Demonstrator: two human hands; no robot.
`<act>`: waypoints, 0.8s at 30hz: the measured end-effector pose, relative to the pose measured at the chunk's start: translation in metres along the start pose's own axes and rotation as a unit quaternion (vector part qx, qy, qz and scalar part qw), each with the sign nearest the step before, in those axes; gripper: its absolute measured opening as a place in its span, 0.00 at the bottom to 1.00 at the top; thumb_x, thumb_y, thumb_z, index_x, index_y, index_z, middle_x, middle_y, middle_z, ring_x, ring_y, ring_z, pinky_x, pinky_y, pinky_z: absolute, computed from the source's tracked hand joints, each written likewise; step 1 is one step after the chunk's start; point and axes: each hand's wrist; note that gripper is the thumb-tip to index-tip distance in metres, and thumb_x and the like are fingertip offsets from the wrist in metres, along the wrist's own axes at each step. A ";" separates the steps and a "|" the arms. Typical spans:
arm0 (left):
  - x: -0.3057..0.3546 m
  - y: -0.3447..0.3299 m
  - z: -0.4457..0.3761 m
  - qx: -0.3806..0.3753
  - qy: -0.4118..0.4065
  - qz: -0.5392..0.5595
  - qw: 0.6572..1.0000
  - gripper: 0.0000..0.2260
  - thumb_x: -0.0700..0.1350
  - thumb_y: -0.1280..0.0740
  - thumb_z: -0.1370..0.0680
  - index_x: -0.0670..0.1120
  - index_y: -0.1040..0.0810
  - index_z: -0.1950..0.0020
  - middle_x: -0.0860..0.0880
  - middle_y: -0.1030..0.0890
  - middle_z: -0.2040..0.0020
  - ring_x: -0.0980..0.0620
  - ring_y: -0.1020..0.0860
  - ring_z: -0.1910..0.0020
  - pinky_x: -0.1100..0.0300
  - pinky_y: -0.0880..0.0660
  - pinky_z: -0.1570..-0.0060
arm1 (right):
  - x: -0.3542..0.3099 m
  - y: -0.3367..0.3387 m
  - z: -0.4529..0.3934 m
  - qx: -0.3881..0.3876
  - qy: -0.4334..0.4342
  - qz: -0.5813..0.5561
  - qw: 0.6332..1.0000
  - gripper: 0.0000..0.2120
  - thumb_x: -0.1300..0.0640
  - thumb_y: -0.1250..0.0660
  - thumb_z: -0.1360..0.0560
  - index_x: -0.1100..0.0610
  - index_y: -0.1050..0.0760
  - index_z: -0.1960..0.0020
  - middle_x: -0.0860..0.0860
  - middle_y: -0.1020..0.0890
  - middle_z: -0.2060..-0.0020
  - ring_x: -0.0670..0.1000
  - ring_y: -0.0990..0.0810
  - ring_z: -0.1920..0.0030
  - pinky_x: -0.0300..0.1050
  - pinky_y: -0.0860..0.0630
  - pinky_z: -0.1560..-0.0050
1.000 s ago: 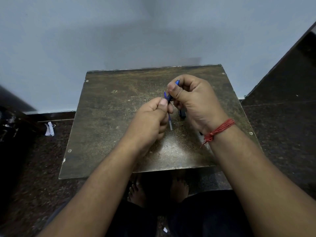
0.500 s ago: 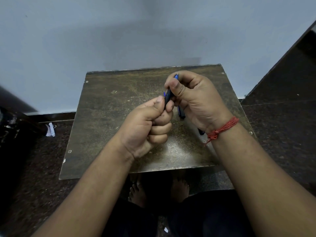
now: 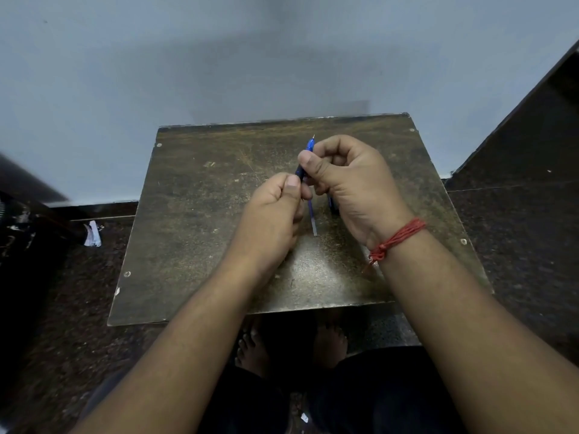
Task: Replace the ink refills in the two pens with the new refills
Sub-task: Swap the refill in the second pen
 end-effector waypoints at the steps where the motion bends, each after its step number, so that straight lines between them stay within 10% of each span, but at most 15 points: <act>1: 0.001 -0.001 0.000 -0.009 0.010 0.025 1.000 0.15 0.48 0.46 0.14 0.47 0.28 0.58 0.56 0.37 0.74 0.59 0.43 0.78 0.67 0.45 0.78 | -0.001 0.001 0.000 -0.004 -0.003 -0.011 1.000 0.06 0.63 0.26 0.27 0.58 0.23 0.56 0.56 0.18 0.64 0.51 0.21 0.67 0.42 0.26 0.65; 11: 0.007 0.001 0.000 -0.054 0.043 0.151 0.986 0.14 0.46 0.48 0.13 0.45 0.29 0.56 0.54 0.39 0.74 0.60 0.46 0.80 0.70 0.48 0.77 | -0.011 0.003 0.003 -0.033 -0.063 -0.076 0.995 0.09 0.63 0.34 0.21 0.64 0.21 0.42 0.60 0.16 0.51 0.52 0.18 0.55 0.47 0.24 0.54; 24: -0.006 0.003 -0.002 0.033 -0.033 -0.109 0.993 0.14 0.59 0.42 0.21 0.55 0.22 0.56 0.56 0.31 0.70 0.57 0.36 0.73 0.57 0.39 0.70 | -0.007 0.002 0.003 0.027 -0.023 0.017 0.999 0.01 0.62 0.29 0.25 0.57 0.18 0.54 0.52 0.16 0.60 0.49 0.18 0.60 0.44 0.24 0.60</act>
Point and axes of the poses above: each hand's wrist, its own z-axis away from the middle knuckle, its own y-axis out of the back of the hand, x = y × z
